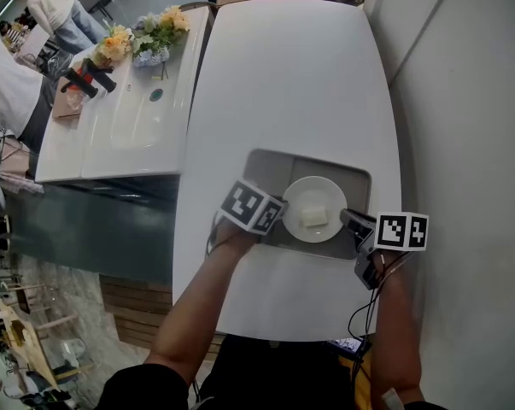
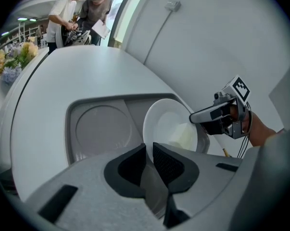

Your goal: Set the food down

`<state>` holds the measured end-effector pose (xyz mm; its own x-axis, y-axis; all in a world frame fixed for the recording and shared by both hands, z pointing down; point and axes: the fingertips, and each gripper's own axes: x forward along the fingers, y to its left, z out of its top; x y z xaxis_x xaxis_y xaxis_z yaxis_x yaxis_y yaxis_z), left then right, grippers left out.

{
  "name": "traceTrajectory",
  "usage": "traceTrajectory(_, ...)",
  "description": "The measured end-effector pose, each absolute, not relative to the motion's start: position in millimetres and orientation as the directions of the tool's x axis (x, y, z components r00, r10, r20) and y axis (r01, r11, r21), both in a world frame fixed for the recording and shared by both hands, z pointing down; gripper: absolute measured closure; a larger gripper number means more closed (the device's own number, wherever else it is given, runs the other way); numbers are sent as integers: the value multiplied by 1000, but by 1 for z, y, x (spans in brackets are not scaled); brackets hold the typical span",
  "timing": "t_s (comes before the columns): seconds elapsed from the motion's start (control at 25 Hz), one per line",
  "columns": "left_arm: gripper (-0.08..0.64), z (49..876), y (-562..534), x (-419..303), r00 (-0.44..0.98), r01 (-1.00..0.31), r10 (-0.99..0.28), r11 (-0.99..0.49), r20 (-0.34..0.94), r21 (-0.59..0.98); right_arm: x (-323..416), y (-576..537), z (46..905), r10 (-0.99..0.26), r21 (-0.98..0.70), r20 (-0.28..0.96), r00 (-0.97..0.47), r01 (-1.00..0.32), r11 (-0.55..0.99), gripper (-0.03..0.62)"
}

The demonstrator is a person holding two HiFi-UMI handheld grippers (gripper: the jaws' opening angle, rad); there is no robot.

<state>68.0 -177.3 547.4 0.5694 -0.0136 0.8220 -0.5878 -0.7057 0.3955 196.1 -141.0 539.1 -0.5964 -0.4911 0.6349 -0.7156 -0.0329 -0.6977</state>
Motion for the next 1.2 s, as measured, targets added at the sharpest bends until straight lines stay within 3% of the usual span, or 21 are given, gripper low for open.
traceTrajectory(1.2, 509, 551, -175, 71, 417, -540, -173, -837, 892, 90, 195, -143, 554, -455, -326, 815, -360, -933, 154, 537)
